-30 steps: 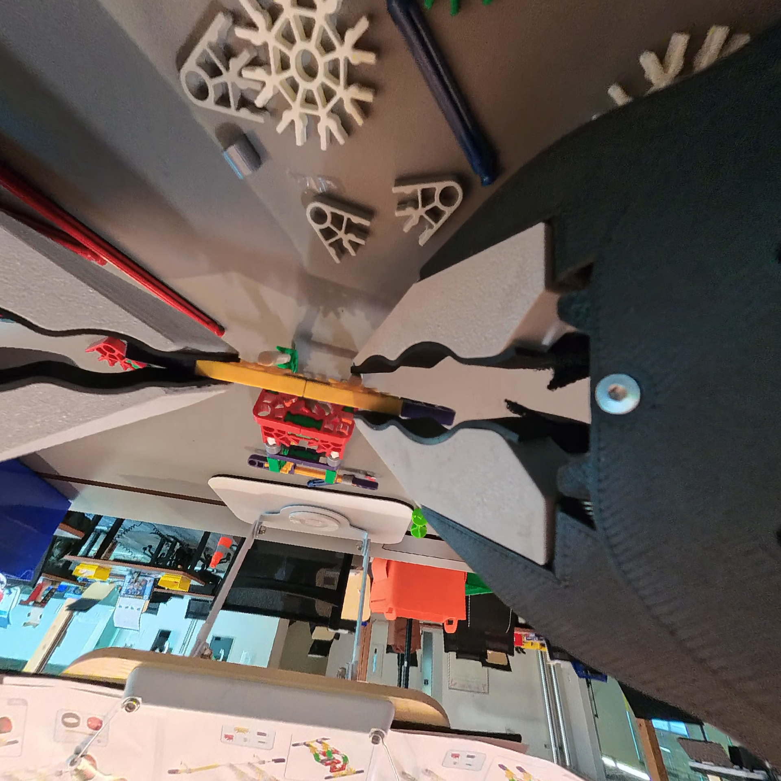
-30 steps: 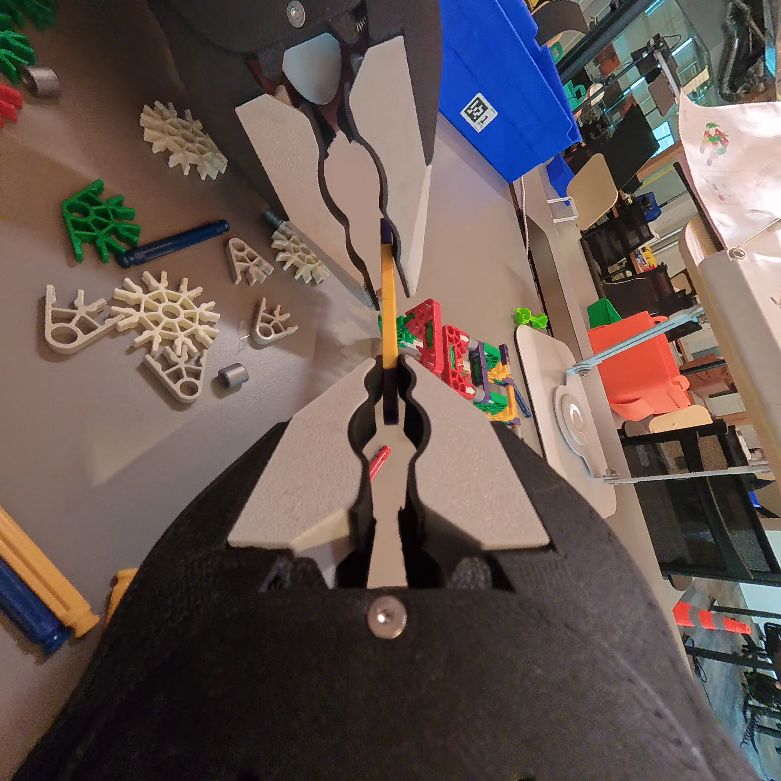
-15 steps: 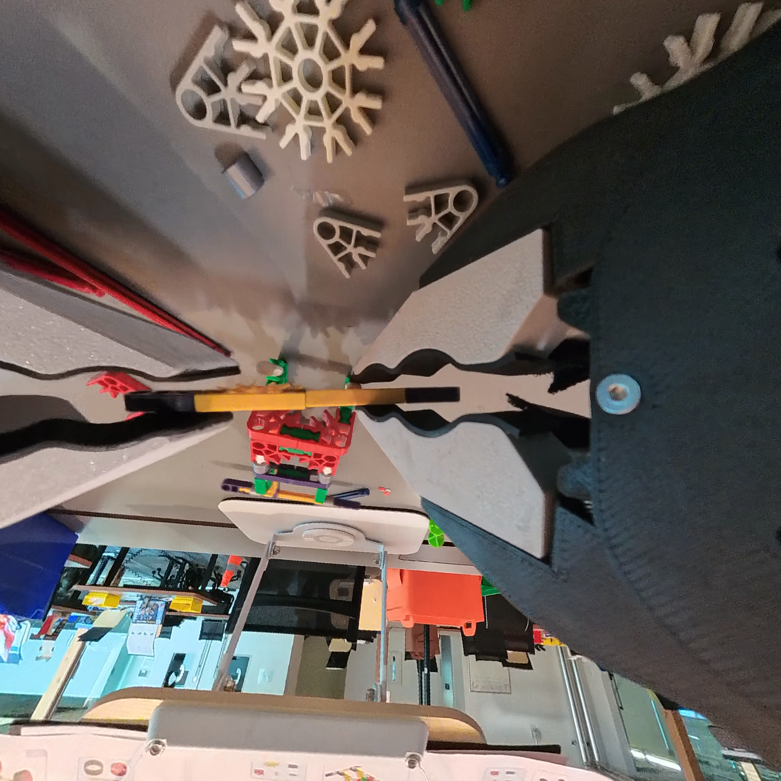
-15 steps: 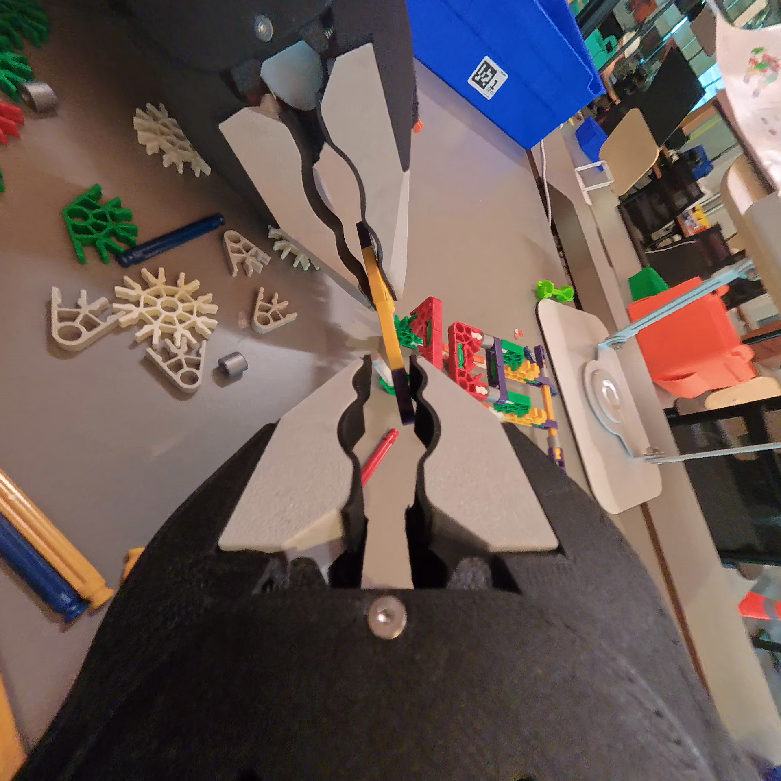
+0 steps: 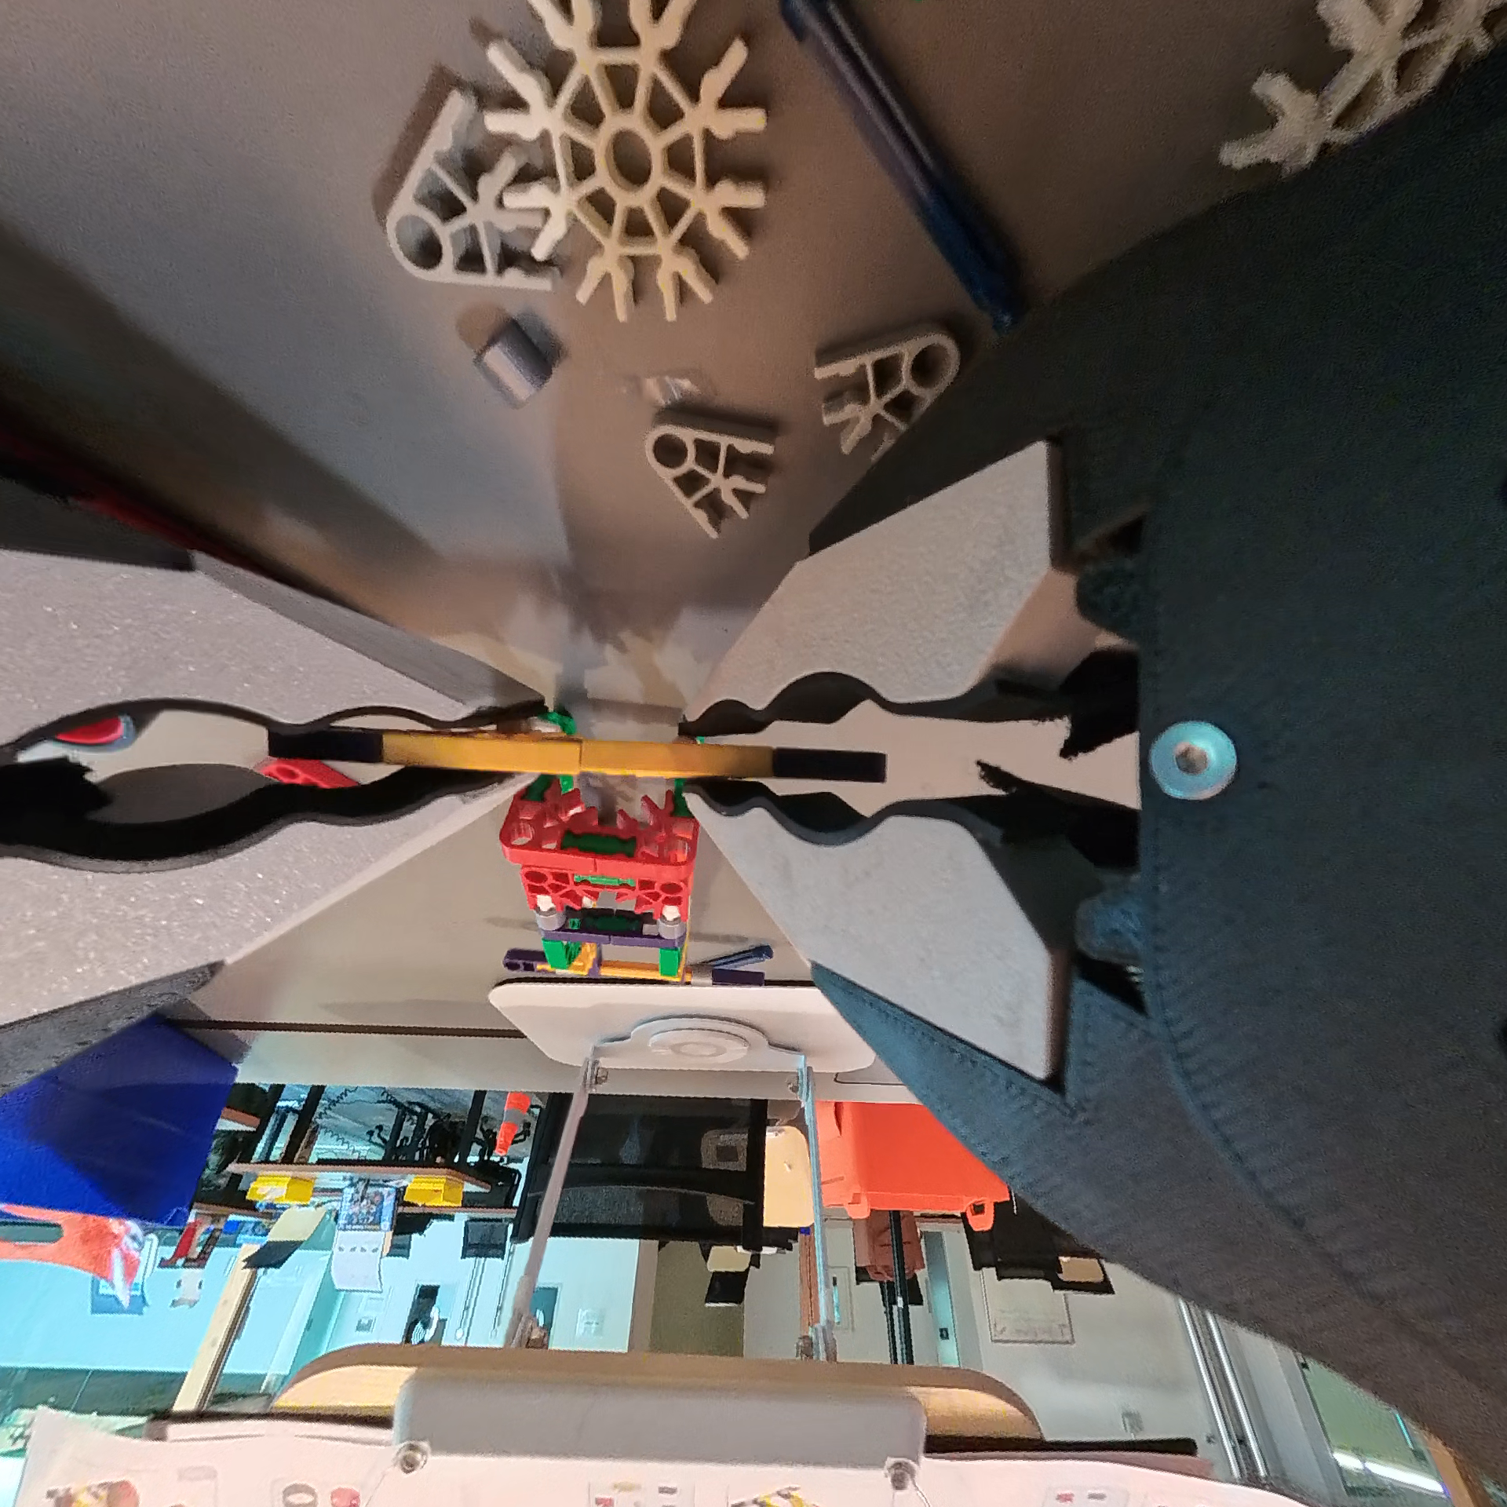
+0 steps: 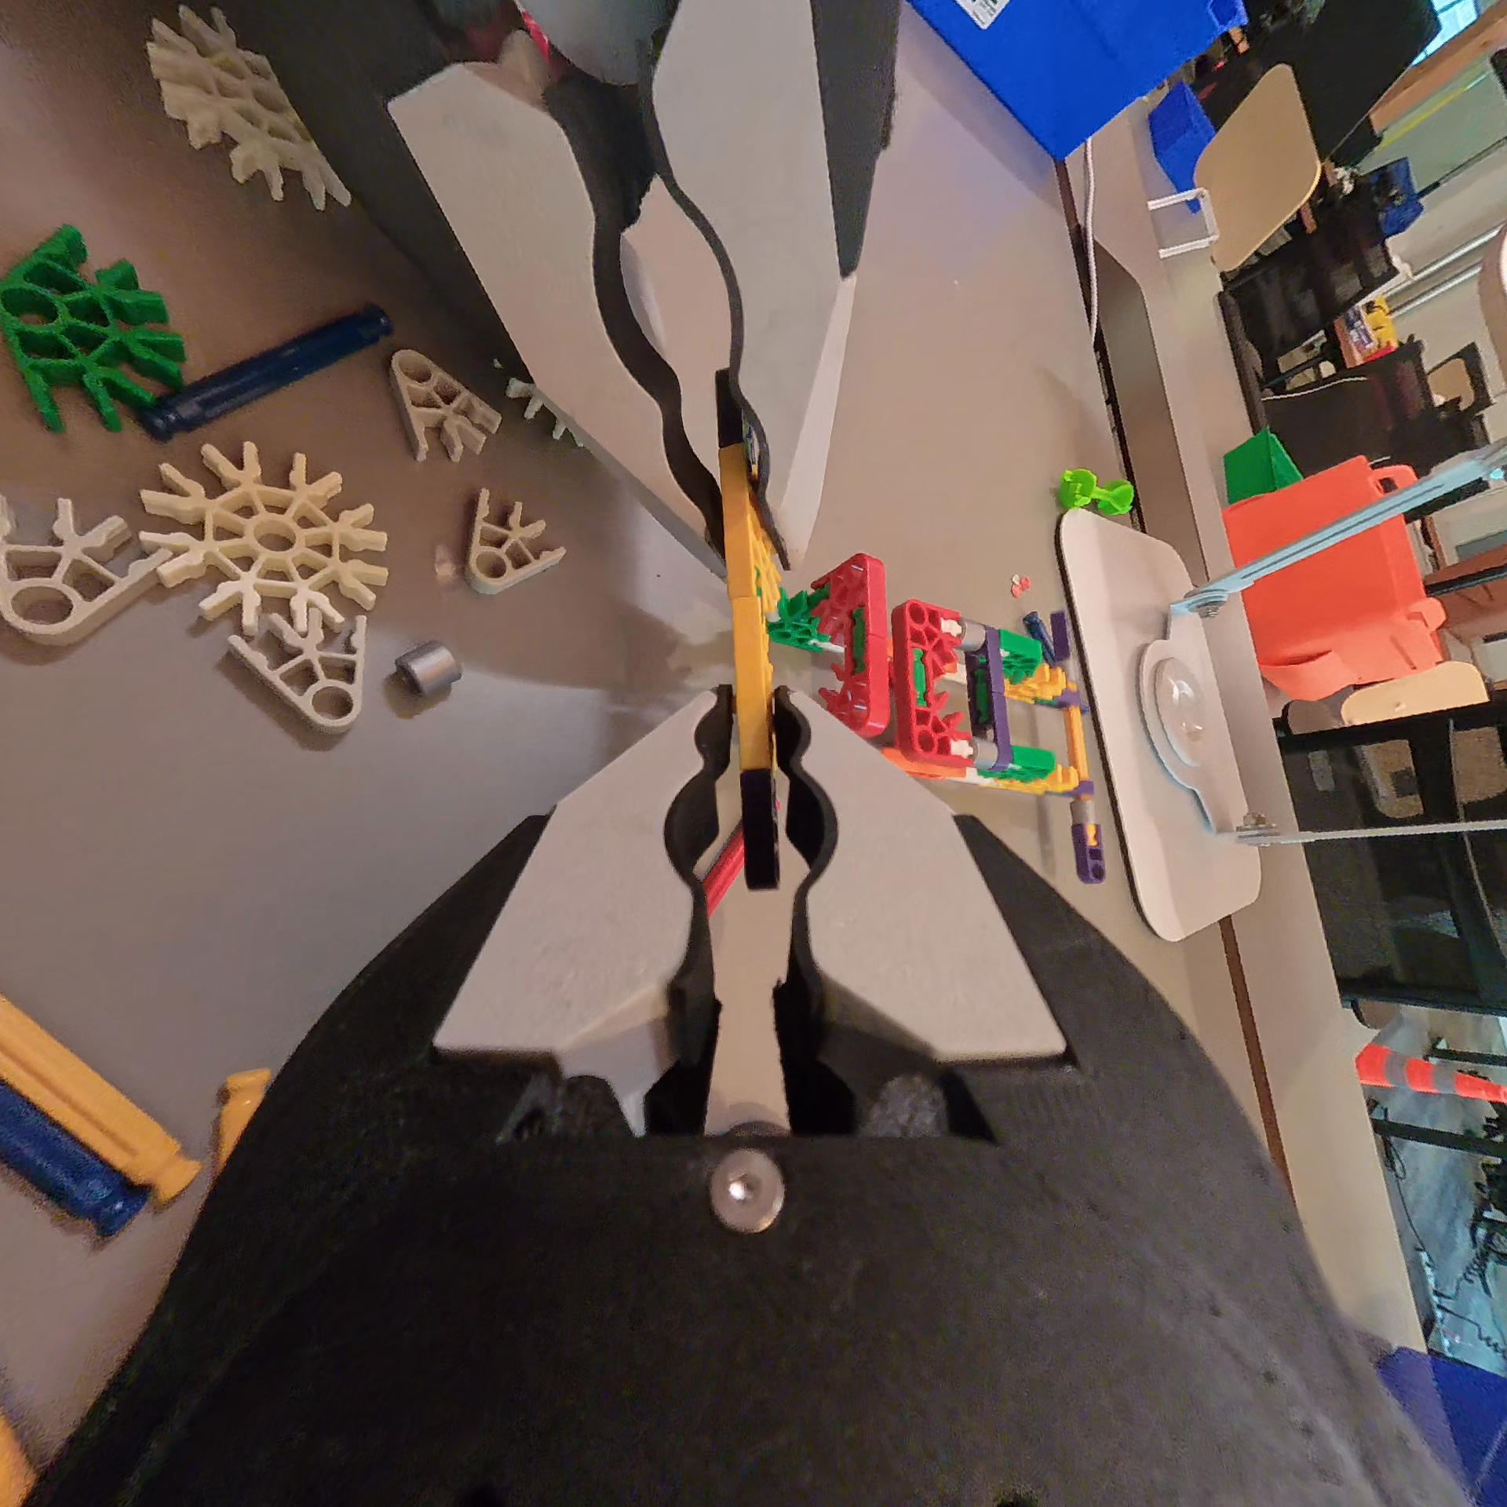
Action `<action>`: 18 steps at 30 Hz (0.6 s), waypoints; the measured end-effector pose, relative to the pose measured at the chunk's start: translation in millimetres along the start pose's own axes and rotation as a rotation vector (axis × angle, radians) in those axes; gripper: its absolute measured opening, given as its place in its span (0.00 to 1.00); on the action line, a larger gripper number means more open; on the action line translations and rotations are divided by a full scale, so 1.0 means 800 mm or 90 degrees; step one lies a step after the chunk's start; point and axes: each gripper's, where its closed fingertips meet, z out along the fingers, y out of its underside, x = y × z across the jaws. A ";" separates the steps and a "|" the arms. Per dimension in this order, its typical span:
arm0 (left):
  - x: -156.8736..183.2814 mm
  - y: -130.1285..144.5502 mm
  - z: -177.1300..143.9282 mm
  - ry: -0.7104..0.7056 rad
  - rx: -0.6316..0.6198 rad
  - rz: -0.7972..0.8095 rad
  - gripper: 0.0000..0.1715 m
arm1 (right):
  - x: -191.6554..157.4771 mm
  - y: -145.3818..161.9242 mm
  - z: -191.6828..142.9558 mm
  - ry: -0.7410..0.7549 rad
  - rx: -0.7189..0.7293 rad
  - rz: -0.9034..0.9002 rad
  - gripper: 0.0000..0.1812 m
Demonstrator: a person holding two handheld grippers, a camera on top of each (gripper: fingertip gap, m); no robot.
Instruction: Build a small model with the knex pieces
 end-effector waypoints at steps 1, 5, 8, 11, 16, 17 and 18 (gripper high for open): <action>0.000 0.000 0.001 0.000 0.001 -0.001 0.04 | 0.000 0.000 0.000 0.002 -0.001 -0.004 0.04; 0.000 -0.003 0.004 0.000 0.006 -0.015 0.07 | -0.001 0.000 -0.001 0.004 -0.001 -0.004 0.03; 0.001 -0.005 0.006 -0.003 0.007 -0.011 0.05 | -0.002 0.000 -0.001 0.004 0.000 -0.001 0.04; 0.000 -0.004 0.008 -0.010 0.001 -0.003 0.04 | -0.002 0.000 -0.001 0.005 -0.003 -0.002 0.04; 0.004 -0.005 0.009 0.009 -0.012 0.000 0.03 | -0.004 0.001 -0.001 -0.004 -0.008 0.004 0.03; 0.004 -0.005 0.009 0.010 -0.013 0.002 0.03 | -0.003 0.002 -0.001 -0.006 -0.009 0.006 0.03; 0.004 -0.005 0.009 0.013 -0.016 0.000 0.03 | -0.003 0.002 -0.001 -0.007 -0.010 0.012 0.03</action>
